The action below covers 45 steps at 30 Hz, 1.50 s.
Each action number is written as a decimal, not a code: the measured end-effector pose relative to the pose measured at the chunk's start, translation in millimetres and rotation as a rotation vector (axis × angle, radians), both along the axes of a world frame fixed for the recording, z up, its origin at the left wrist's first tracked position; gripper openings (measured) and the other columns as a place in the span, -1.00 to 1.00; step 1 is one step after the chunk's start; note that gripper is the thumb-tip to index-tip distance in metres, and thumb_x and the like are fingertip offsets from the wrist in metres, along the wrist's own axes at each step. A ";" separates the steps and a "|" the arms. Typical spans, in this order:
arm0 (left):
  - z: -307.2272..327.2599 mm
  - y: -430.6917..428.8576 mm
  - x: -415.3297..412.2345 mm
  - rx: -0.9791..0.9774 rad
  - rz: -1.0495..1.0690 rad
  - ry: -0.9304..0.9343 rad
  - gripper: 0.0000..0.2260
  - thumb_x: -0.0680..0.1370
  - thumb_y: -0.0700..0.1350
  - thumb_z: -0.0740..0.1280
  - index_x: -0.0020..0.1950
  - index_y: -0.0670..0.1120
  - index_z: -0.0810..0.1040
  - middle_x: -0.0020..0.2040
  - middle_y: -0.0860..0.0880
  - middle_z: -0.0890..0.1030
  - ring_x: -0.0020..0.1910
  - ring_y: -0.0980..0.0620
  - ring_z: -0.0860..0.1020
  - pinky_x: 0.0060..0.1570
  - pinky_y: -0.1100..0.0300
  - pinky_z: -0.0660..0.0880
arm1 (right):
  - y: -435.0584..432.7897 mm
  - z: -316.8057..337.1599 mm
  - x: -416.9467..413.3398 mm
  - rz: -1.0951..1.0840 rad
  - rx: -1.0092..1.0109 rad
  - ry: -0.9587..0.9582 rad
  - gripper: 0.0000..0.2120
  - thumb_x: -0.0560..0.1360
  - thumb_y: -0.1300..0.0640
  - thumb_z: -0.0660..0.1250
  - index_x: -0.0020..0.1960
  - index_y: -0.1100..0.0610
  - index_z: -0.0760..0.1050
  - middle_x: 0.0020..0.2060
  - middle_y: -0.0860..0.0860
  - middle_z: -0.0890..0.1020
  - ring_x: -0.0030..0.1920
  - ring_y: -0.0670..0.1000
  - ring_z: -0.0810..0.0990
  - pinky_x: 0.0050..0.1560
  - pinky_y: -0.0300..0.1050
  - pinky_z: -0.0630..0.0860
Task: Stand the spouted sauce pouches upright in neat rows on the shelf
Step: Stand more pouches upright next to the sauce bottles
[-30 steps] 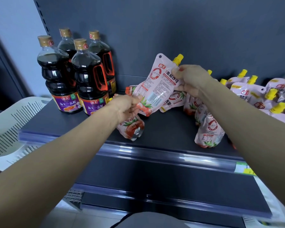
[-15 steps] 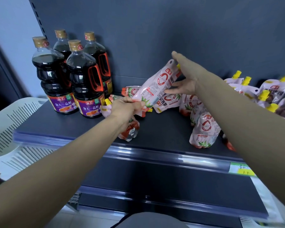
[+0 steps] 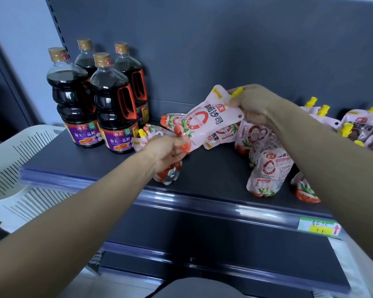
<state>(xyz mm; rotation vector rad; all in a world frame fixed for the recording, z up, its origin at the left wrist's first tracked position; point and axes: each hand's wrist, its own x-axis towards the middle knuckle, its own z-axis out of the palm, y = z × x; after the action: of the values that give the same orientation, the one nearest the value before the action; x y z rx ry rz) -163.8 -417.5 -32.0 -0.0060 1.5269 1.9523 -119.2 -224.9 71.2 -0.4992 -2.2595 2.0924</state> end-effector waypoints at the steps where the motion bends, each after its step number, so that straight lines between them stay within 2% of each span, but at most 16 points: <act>1: -0.7 1.8 1.5 -0.012 0.006 -0.009 -0.95 0.50 -0.30 0.32 -0.11 -0.17 0.53 -0.25 -0.04 0.62 -0.19 0.04 0.55 -0.09 0.20 0.51 | 0.1 -1.1 0.6 -0.007 0.044 0.000 -0.71 0.52 0.42 0.24 0.23 0.30 0.45 0.04 0.22 0.63 0.01 0.17 0.66 0.02 0.08 0.62; 4: -0.1 5.8 4.8 -0.032 -0.029 -0.036 -0.97 0.49 -0.20 0.37 -0.11 -0.13 0.53 -0.34 -0.01 0.62 -0.21 0.04 0.55 -0.07 0.18 0.50 | -5.0 3.0 3.6 -0.010 0.207 -0.003 -0.86 0.50 0.36 0.31 -0.02 0.16 0.52 0.00 0.19 0.65 -0.03 0.14 0.67 -0.07 0.02 0.64; 6: 0.1 8.1 5.6 -0.052 -0.036 -0.054 -0.93 0.49 -0.14 0.37 -0.11 -0.12 0.52 -0.29 -0.02 0.61 -0.20 0.04 0.55 -0.06 0.17 0.49 | -6.6 6.8 5.3 0.008 0.292 -0.010 -0.88 0.50 0.34 0.32 -0.05 0.14 0.51 -0.05 0.14 0.65 -0.09 0.10 0.67 -0.21 -0.06 0.64; 10: 3.5 13.6 7.2 -0.015 0.019 -0.068 -0.96 0.51 -0.20 0.35 -0.11 -0.15 0.51 -0.27 -0.04 0.58 -0.19 0.03 0.54 0.00 0.13 0.51 | -8.8 12.3 7.2 0.018 0.322 -0.002 -0.85 0.49 0.35 0.32 -0.09 0.12 0.48 -0.05 0.13 0.63 -0.06 0.14 0.65 -0.19 -0.02 0.61; 12: 4.9 15.4 8.2 -0.025 0.021 -0.059 -0.95 0.50 -0.20 0.36 -0.11 -0.15 0.51 -0.25 -0.04 0.56 -0.21 0.05 0.53 0.04 0.13 0.51 | -9.4 14.6 7.3 -0.009 0.360 0.011 -0.85 0.49 0.34 0.33 -0.07 0.11 0.48 -0.01 0.13 0.62 -0.03 0.14 0.64 -0.14 0.00 0.62; 16: 4.7 16.8 6.2 -0.031 0.077 -0.054 -0.90 0.47 -0.19 0.41 -0.19 -0.12 0.51 -0.38 0.03 0.50 -0.31 0.11 0.45 -0.11 0.23 0.51 | -7.5 18.3 8.6 -0.043 0.410 0.015 -0.79 0.50 0.30 0.34 0.12 0.16 0.49 0.05 0.13 0.62 -0.03 0.11 0.66 -0.11 -0.03 0.63; 21: 6.7 18.5 3.4 -0.014 0.145 -0.039 -0.92 0.45 -0.26 0.41 -0.11 -0.14 0.55 -0.20 -0.02 0.61 -0.23 0.09 0.55 -0.20 0.23 0.52 | -7.0 19.3 10.1 -0.065 0.380 0.006 -0.81 0.50 0.30 0.34 0.08 0.14 0.48 0.07 0.12 0.62 -0.07 0.07 0.65 -0.27 -0.14 0.60; 26: 8.2 21.4 1.9 -0.062 0.170 -0.024 -0.77 0.46 -0.28 0.39 0.11 -0.21 0.53 -0.12 -0.06 0.64 -0.20 0.06 0.60 -0.25 0.22 0.60 | -7.7 18.3 9.7 -0.075 0.433 0.005 -0.83 0.50 0.29 0.34 0.06 0.13 0.47 -0.02 0.08 0.61 -0.13 0.03 0.64 -0.33 -0.17 0.57; 30: 8.9 17.2 2.7 -0.279 0.062 0.104 -0.88 0.47 -0.24 0.40 -0.04 -0.25 0.55 -0.23 -0.11 0.61 -0.26 0.02 0.60 -0.29 0.20 0.62 | -10.1 19.1 8.7 -0.058 0.525 -0.013 -0.84 0.50 0.31 0.33 0.03 0.12 0.47 -0.15 0.03 0.58 -0.17 0.02 0.62 -0.31 -0.16 0.56; 33: 8.3 2.2 -8.1 -0.623 0.166 0.417 -0.92 0.48 -0.26 0.36 -0.21 -0.20 0.53 -0.32 -0.11 0.55 -0.37 -0.03 0.53 -0.21 0.08 0.58 | -16.6 14.6 4.3 0.005 0.701 -0.011 -0.84 0.48 0.34 0.34 0.00 0.14 0.48 -0.22 -0.01 0.54 -0.26 -0.05 0.55 -0.34 -0.24 0.46; 34: 7.1 -7.5 -16.6 -0.728 0.249 0.516 -0.96 0.47 -0.26 0.34 -0.17 -0.21 0.55 -0.29 -0.12 0.56 -0.33 -0.07 0.53 -0.20 0.08 0.56 | -19.9 10.5 1.8 0.035 0.794 -0.010 -0.84 0.47 0.35 0.34 -0.02 0.14 0.49 -0.22 0.00 0.53 -0.28 -0.07 0.51 -0.36 -0.26 0.40; 36: 2.7 -26.6 -33.2 -0.878 0.394 0.558 -0.84 0.44 -0.20 0.33 -0.03 -0.25 0.57 -0.08 -0.15 0.61 -0.10 -0.14 0.57 -0.07 0.06 0.56 | -25.4 -0.9 -4.0 0.091 0.913 -0.016 -0.83 0.45 0.37 0.34 -0.03 0.16 0.53 -0.18 0.05 0.54 -0.27 -0.05 0.48 -0.37 -0.27 0.37; 39: -11.1 -49.8 -42.1 -1.084 0.416 0.350 -0.50 0.41 -0.01 0.42 0.25 -0.24 0.45 0.27 -0.23 0.44 0.24 -0.22 0.43 0.21 -0.08 0.46 | -28.5 -17.2 -9.6 0.150 0.970 -0.058 -0.84 0.44 0.36 0.37 -0.02 0.18 0.55 -0.27 0.06 0.54 -0.23 0.01 0.49 -0.37 -0.28 0.36; 41: -20.0 -55.3 -41.2 -0.935 0.343 0.238 -0.52 0.45 -0.07 0.41 0.28 -0.28 0.42 0.26 -0.23 0.47 0.25 -0.20 0.45 0.21 -0.03 0.47 | -27.4 -22.2 -11.8 0.155 0.970 -0.071 -0.84 0.43 0.35 0.39 -0.03 0.16 0.55 -0.34 0.00 0.50 -0.23 0.00 0.48 -0.38 -0.28 0.35; 43: -25.0 -54.9 -37.0 -0.604 0.303 0.100 -0.66 0.50 -0.19 0.35 0.23 -0.28 0.46 0.15 -0.21 0.57 0.14 -0.16 0.55 0.03 -0.01 0.55 | -27.2 -22.3 -13.8 0.169 0.968 -0.081 -0.81 0.42 0.32 0.41 0.03 0.18 0.56 -0.29 0.02 0.53 -0.25 -0.02 0.48 -0.36 -0.27 0.36; 45: -28.9 -52.7 -37.5 -0.420 0.296 0.010 -0.72 0.51 -0.22 0.34 0.20 -0.25 0.47 0.08 -0.19 0.61 0.03 -0.13 0.60 -0.14 0.00 0.58 | -26.8 -20.0 -13.4 0.207 0.988 -0.115 -0.76 0.42 0.28 0.42 0.08 0.18 0.56 -0.17 0.05 0.57 -0.16 0.01 0.50 -0.31 -0.24 0.37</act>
<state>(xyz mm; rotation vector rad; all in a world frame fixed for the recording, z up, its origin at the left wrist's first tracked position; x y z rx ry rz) -201.2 -470.3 -61.0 -0.4218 2.0080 1.8066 -132.6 -251.7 51.2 -0.3169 -3.0778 0.7509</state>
